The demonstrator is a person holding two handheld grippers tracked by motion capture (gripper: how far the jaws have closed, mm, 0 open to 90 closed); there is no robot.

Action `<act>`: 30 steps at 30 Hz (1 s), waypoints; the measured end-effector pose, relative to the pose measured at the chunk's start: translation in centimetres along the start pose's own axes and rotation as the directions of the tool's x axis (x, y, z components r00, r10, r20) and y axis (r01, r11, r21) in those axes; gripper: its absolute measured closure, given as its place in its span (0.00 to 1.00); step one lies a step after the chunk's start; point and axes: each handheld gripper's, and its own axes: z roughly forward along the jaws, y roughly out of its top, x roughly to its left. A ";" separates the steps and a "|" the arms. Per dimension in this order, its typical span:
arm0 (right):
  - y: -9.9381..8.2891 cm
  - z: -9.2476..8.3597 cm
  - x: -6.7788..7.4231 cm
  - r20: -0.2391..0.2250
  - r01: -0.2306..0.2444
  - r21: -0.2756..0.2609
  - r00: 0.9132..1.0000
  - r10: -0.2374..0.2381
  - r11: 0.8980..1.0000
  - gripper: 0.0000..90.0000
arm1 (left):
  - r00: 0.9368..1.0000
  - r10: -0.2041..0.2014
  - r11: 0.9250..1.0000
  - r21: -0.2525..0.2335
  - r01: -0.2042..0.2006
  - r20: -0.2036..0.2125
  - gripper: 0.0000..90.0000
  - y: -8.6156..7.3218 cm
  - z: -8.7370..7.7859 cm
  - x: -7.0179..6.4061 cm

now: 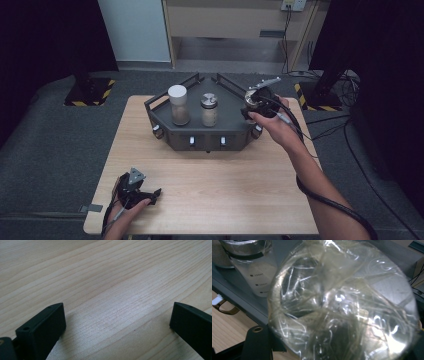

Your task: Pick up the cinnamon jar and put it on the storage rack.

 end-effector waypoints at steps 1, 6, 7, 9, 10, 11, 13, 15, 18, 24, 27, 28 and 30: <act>0.0 0.1 0.0 -0.001 0.002 -0.003 1.000 -0.002 1.000 0.34 | 1.000 0.000 1.000 0.000 0.000 0.000 0.00 0.0 0.0 0.0; 0.4 0.7 0.1 -0.006 0.001 -0.001 1.000 -0.001 1.000 0.34 | 1.000 0.000 1.000 0.000 0.000 0.000 0.00 0.0 0.0 0.0; 0.4 0.8 0.2 -0.007 0.002 -0.002 1.000 -0.002 1.000 0.34 | 1.000 0.000 1.000 0.000 0.000 0.000 0.00 0.0 0.0 0.0; 0.5 1.0 0.3 -0.012 0.000 -0.001 1.000 0.000 1.000 0.34 | 1.000 0.000 1.000 0.000 0.000 0.000 0.00 0.0 0.0 0.0; 0.6 1.1 0.4 -0.013 0.001 0.001 1.000 -0.001 1.000 0.34 | 1.000 0.000 1.000 0.000 0.000 0.000 0.00 0.0 0.0 0.0; 0.7 1.2 0.5 -0.015 0.003 -0.001 1.000 -0.003 1.000 0.34 | 1.000 0.000 1.000 0.000 0.000 0.000 0.00 0.0 0.0 0.0; 0.9 1.3 0.7 -0.017 0.007 -0.001 1.000 -0.007 1.000 0.34 | 1.000 0.000 1.000 0.000 0.000 0.000 0.00 0.0 0.0 0.0; 1.1 1.4 0.8 -0.019 0.011 -0.002 1.000 -0.011 1.000 0.34 | 1.000 0.000 1.000 0.000 0.000 0.000 0.00 0.0 0.0 0.0; 1.4 1.6 1.0 -0.020 0.016 -0.001 1.000 -0.016 1.000 0.34 | 1.000 0.000 1.000 0.000 0.000 0.000 0.00 0.0 0.0 0.0; 2.0 1.8 1.2 -0.021 0.017 -0.001 1.000 -0.017 1.000 0.34 | 1.000 0.000 1.000 0.000 0.000 0.000 0.00 0.0 0.0 0.0; 2.2 1.9 1.2 -0.022 0.017 -0.003 1.000 -0.017 1.000 0.34 | 1.000 0.000 1.000 0.002 0.000 0.001 0.00 0.0 0.0 0.0; 2.3 1.9 1.2 -0.023 0.015 -0.002 1.000 -0.015 1.000 0.34 | 1.000 0.000 1.000 0.002 0.000 0.001 0.00 0.0 0.0 0.0; 2.4 2.0 1.2 -0.023 0.014 -0.003 1.000 -0.014 1.000 0.34 | 1.000 0.000 1.000 0.002 0.000 0.001 0.00 0.0 0.0 0.0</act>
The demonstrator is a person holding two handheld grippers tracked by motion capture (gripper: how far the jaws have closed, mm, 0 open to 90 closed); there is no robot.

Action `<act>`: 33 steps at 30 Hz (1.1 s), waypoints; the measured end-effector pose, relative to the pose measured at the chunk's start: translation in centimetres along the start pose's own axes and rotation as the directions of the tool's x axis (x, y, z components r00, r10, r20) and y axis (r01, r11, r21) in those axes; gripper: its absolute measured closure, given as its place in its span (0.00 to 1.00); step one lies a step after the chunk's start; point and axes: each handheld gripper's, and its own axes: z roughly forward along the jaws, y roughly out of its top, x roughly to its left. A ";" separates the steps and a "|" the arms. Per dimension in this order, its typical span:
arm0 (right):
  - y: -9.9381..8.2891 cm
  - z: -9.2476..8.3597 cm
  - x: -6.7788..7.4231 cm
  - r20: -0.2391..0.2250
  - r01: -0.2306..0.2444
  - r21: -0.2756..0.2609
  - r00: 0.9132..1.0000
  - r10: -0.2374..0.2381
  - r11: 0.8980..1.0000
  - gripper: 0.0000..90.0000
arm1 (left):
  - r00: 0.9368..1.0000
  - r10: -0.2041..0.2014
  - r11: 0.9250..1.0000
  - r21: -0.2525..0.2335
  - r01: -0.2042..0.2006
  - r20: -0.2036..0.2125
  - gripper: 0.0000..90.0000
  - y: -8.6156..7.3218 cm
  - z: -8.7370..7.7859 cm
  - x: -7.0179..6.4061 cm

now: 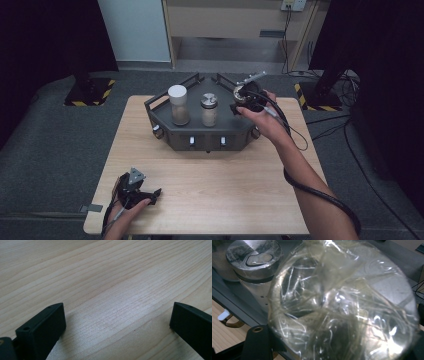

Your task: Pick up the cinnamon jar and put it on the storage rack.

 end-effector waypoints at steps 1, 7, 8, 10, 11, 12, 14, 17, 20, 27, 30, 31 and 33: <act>0.0 0.0 0.0 -0.001 0.000 0.000 1.000 0.000 1.000 0.34 | 1.000 0.000 1.000 0.000 0.000 0.000 0.00 0.0 0.0 0.0; 0.3 0.7 -0.4 -0.009 -0.011 0.007 1.000 0.011 1.000 0.34 | 1.000 0.000 1.000 0.000 0.000 0.000 0.00 0.0 0.0 0.0; 0.3 0.8 -0.5 -0.011 -0.013 0.009 1.000 0.013 1.000 0.34 | 1.000 -0.001 1.000 -0.001 0.001 0.000 0.00 0.0 0.0 0.0; 0.3 1.0 -0.6 -0.015 -0.019 0.009 1.000 0.019 1.000 0.34 | 1.000 -0.001 1.000 -0.001 0.001 -0.001 0.00 0.0 0.0 0.0; 0.3 1.1 -0.7 -0.017 -0.021 0.010 1.000 0.021 1.000 0.34 | 1.000 0.000 1.000 0.000 0.000 0.000 0.00 0.0 0.0 0.0; 0.4 1.2 -0.7 -0.017 -0.022 0.012 1.000 0.022 1.000 0.34 | 1.000 0.000 1.000 0.000 0.000 0.000 0.00 0.0 0.0 0.0; 0.4 1.4 -0.7 -0.017 -0.021 0.016 1.000 0.021 1.000 0.34 | 1.000 0.000 1.000 0.000 0.000 0.000 0.00 0.0 0.0 0.0; 0.5 1.9 -0.9 -0.026 -0.031 0.021 0.999 0.032 0.999 0.34 | 1.000 0.000 1.000 0.000 0.000 0.000 0.00 0.0 0.0 0.0; 0.5 2.2 -0.8 -0.026 -0.030 0.027 0.999 0.031 0.999 0.34 | 1.000 0.000 1.000 0.000 0.000 0.000 0.00 0.0 0.0 0.0; 0.5 2.8 -0.9 -0.031 -0.034 0.035 0.999 0.035 0.999 0.34 | 1.000 0.000 1.000 -0.001 0.000 -0.001 0.00 0.0 0.0 0.0; 0.4 3.0 -0.9 -0.031 -0.038 0.038 0.999 0.039 0.999 0.34 | 1.000 -0.001 1.000 -0.001 0.001 -0.001 0.00 0.0 0.0 0.0; 0.4 3.1 -0.9 -0.033 -0.039 0.039 0.999 0.041 0.998 0.34 | 1.000 -0.001 1.000 -0.001 0.001 -0.001 0.00 0.0 0.0 0.0; 0.3 3.3 -1.0 -0.034 -0.041 0.043 0.999 0.043 0.998 0.34 | 1.000 0.000 1.000 -0.001 0.000 -0.001 0.00 0.0 0.0 0.0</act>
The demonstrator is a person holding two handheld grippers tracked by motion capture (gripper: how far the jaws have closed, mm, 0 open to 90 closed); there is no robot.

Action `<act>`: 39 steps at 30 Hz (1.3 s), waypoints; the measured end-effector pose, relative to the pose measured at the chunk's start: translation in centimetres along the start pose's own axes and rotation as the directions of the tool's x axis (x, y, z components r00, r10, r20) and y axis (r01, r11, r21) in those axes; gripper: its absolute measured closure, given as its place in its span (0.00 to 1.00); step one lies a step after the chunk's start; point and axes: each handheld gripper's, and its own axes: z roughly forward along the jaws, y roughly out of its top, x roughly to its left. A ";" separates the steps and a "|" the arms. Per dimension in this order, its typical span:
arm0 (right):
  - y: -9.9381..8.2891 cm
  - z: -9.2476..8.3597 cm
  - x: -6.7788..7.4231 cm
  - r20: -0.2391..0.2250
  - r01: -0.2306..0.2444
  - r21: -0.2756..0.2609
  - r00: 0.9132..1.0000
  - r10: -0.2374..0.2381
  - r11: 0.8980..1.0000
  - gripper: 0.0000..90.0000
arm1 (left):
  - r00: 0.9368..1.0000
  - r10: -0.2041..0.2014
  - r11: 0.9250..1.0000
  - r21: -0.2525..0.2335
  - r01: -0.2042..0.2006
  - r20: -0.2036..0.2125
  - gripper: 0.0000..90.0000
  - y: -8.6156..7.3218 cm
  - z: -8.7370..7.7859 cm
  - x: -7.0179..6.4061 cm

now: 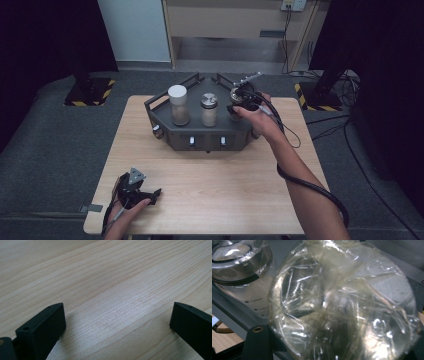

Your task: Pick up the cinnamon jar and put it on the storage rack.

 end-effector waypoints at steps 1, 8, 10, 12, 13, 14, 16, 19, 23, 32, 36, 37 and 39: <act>0.0 0.1 0.0 0.000 0.000 0.001 1.000 0.000 1.000 0.34 | 1.000 0.000 1.000 0.000 0.000 0.000 0.00 0.0 0.0 0.0; -0.3 0.5 0.0 -0.004 -0.004 0.005 1.000 0.004 1.000 0.34 | 1.000 0.000 1.000 0.000 0.000 0.000 0.00 0.0 0.0 0.0; -0.3 0.6 0.0 -0.005 -0.003 0.007 1.000 0.003 1.000 0.34 | 1.000 0.000 1.000 0.000 0.000 0.000 0.00 0.0 0.0 0.0; -0.4 0.7 0.0 -0.007 -0.005 0.011 1.000 0.005 1.000 0.34 | 1.000 0.000 1.000 0.000 0.000 0.000 0.00 0.0 0.0 0.0; -0.4 0.8 0.0 -0.007 -0.004 0.010 1.000 0.004 1.000 0.34 | 1.000 0.000 1.000 0.000 0.000 0.000 0.00 0.0 0.0 0.0; -0.4 0.8 0.0 -0.007 -0.007 0.011 1.000 0.008 1.000 0.34 | 1.000 0.000 1.000 0.000 0.000 0.000 0.00 0.0 0.0 0.0; -0.5 0.9 0.0 -0.007 -0.006 0.013 1.000 0.006 1.000 0.34 | 1.000 0.000 1.000 0.000 0.000 -0.001 0.00 0.0 0.0 0.0; -0.5 1.0 0.0 -0.011 -0.010 0.014 1.000 0.010 1.000 0.34 | 1.000 0.000 1.000 0.000 0.000 0.000 0.00 0.0 0.0 0.0; -0.6 1.2 0.0 -0.013 -0.010 0.016 1.000 0.011 1.000 0.34 | 1.000 0.000 1.000 0.000 0.000 0.000 0.00 0.0 0.0 0.0; -0.7 1.7 0.0 -0.017 -0.014 0.025 1.000 0.014 1.000 0.34 | 1.000 0.001 1.000 0.001 -0.001 0.000 0.00 0.0 0.0 0.0; -0.8 1.6 -0.1 -0.018 -0.019 0.024 1.000 0.019 1.000 0.34 | 1.000 0.001 1.000 0.001 -0.001 0.000 0.00 0.0 0.0 0.0; -0.8 1.6 -0.1 -0.018 -0.019 0.024 1.000 0.020 1.000 0.34 | 1.000 0.001 1.000 0.001 -0.001 0.000 0.00 0.0 0.0 0.0; -0.8 1.7 -0.1 -0.019 -0.022 0.025 1.000 0.022 0.999 0.34 | 1.000 0.001 1.000 0.001 -0.001 0.000 0.00 0.0 0.0 0.0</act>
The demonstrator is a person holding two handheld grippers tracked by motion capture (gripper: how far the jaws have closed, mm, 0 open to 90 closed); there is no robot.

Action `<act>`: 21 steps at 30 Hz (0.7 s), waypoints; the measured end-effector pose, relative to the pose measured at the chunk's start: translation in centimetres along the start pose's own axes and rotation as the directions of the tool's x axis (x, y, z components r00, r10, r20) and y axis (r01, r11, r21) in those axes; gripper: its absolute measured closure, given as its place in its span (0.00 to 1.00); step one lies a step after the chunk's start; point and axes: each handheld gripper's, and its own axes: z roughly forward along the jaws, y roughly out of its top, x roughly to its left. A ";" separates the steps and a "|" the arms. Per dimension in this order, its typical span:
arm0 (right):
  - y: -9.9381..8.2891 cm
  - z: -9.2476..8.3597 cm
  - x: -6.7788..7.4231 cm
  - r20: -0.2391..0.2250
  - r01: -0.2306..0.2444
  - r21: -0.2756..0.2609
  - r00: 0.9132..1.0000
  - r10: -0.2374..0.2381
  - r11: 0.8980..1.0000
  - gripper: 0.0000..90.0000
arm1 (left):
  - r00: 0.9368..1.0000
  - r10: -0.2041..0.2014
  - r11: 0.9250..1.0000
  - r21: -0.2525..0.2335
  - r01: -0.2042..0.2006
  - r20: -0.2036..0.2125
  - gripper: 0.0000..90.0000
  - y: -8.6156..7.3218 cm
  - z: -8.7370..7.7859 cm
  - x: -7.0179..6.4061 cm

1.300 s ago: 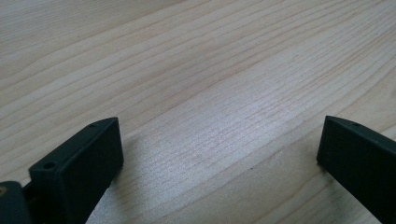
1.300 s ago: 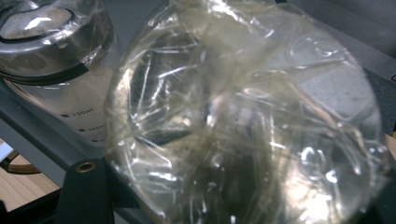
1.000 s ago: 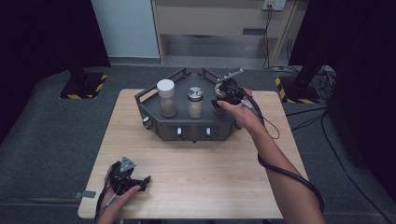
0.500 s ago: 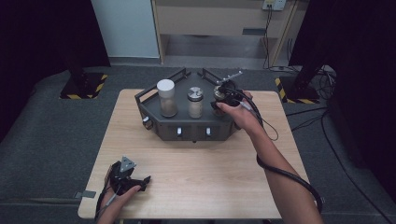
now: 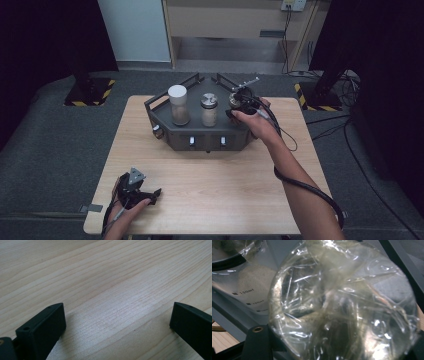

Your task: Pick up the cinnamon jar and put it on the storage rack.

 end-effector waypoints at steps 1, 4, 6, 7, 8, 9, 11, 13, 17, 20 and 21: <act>0.0 0.0 0.0 0.000 0.000 0.000 1.000 0.000 1.000 0.34 | 1.000 0.000 1.000 0.000 0.000 0.000 0.00 0.0 0.0 0.0; -0.1 0.1 -0.1 -0.005 -0.006 -0.002 1.000 0.006 1.000 0.34 | 1.000 0.000 1.000 0.000 0.000 0.000 0.00 0.0 0.0 0.0; -0.1 0.1 -0.2 -0.006 -0.007 -0.001 1.000 0.007 1.000 0.34 | 1.000 0.000 1.000 0.000 0.000 0.000 0.00 0.0 0.0 0.0; -0.1 0.1 -0.2 -0.006 -0.007 -0.002 1.000 0.007 1.000 0.34 | 1.000 0.000 1.000 0.000 0.000 0.000 0.00 0.0 0.0 0.0; -0.2 0.1 -0.2 -0.006 -0.008 -0.005 1.000 0.008 1.000 0.34 | 1.000 0.000 1.000 0.000 0.000 0.000 0.00 0.0 0.0 0.0; -0.3 0.1 -0.2 -0.006 -0.014 -0.007 1.000 0.014 1.000 0.34 | 1.000 0.000 1.000 0.000 0.000 0.000 0.00 0.0 0.0 0.0; -0.5 0.1 -0.2 -0.007 -0.023 -0.013 1.000 0.023 1.000 0.34 | 1.000 0.000 1.000 0.000 0.000 0.000 0.00 0.0 0.0 0.0; -0.6 0.1 -0.4 -0.010 -0.030 -0.017 0.999 0.030 0.999 0.34 | 1.000 0.000 1.000 0.000 0.000 0.000 0.00 0.0 0.0 0.0; -0.6 0.1 -0.3 -0.009 -0.038 -0.018 0.999 0.038 0.999 0.34 | 1.000 0.000 1.000 0.000 0.000 0.000 0.00 0.0 0.0 0.0; -0.7 0.1 -0.5 -0.013 -0.045 -0.019 0.999 0.045 0.999 0.34 | 1.000 0.000 1.000 0.000 0.000 0.000 0.00 0.0 0.0 0.0; -0.7 0.1 -0.5 -0.014 -0.047 -0.020 0.999 0.047 0.999 0.34 | 1.000 0.000 1.000 0.000 0.000 0.000 0.00 0.0 0.0 0.0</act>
